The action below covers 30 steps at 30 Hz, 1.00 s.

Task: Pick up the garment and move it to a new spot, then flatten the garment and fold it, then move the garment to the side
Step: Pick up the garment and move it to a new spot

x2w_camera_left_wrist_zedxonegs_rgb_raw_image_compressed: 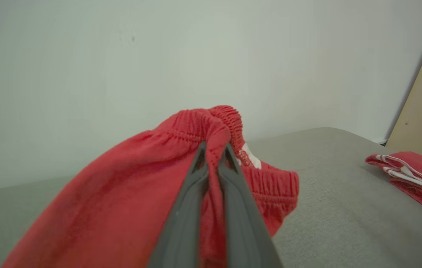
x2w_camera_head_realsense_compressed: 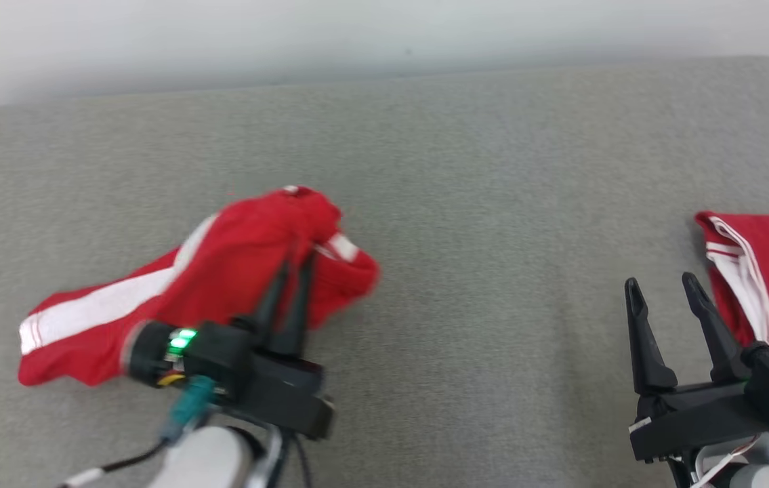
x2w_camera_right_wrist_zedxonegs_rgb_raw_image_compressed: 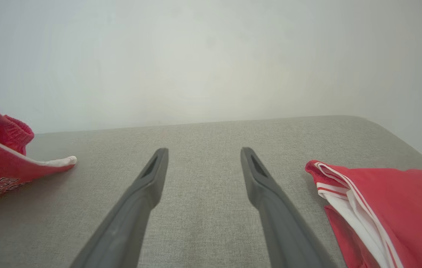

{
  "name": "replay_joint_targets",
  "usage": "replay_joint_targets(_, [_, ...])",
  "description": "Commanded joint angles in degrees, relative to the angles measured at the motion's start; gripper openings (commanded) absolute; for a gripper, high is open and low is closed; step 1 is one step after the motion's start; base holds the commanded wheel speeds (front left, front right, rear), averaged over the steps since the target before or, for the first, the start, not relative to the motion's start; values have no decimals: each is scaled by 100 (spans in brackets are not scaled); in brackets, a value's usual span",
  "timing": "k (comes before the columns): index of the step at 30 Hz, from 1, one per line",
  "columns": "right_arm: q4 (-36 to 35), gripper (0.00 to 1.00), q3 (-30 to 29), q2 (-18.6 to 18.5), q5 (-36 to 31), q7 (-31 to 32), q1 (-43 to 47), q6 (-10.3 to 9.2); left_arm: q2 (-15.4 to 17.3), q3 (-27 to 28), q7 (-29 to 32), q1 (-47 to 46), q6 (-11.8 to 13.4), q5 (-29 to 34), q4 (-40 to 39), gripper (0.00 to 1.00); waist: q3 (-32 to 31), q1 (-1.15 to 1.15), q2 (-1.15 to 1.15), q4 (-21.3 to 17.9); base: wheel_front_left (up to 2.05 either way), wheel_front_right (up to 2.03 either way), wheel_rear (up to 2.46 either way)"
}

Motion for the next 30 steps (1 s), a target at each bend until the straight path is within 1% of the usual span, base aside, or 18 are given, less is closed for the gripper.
replay_joint_targets(1, [12,100,-9,14,4,-50,-55,-4,-65,-109,-3,28,-50,24,31,0,197,0,0,-303,0,0,0])
replay_joint_targets(3, [34,100,-21,24,28,-73,-113,-4,-253,-345,-4,-86,-149,42,140,0,282,0,0,-476,0,0,0])
replay_joint_targets(7, [112,100,-66,70,90,-155,-198,-4,-528,-772,-74,-387,-362,110,424,0,467,0,0,-836,0,0,0])
replay_joint_targets(13, [294,100,-97,158,144,-289,-277,-4,-731,-1426,-47,-707,-676,113,1049,0,723,0,0,-1345,0,0,0])
replay_joint_targets(18, [452,100,-138,207,176,-390,-284,-4,-791,-1946,-63,-769,-945,8,1660,0,827,0,0,-1502,0,0,0])
replay_joint_targets(21, [510,100,-165,208,169,-410,-297,-4,-815,-2198,-48,-759,-1058,-91,1989,0,821,0,0,-1492,0,0,0])
replay_joint_targets(24, [558,100,-176,188,176,-397,-313,-4,-821,-2358,-39,-699,-1109,-227,2227,0,752,0,0,-1413,0,0,0])
replay_joint_targets(25, [562,100,-170,180,177,-388,-314,-4,-823,-2394,-38,-674,-1104,-267,2269,62,725,0,0,-1378,0,0,0])
replay_joint_targets(26, [565,100,-171,172,183,-381,-311,-4,-827,-2442,-36,-635,-1139,-363,2279,100,689,0,0,-1334,0,0,0])
replay_joint_targets(30, [542,100,-201,121,146,-360,-240,-4,-822,-2598,-133,-546,-1168,-573,2167,100,489,0,0,-1130,0,0,0])
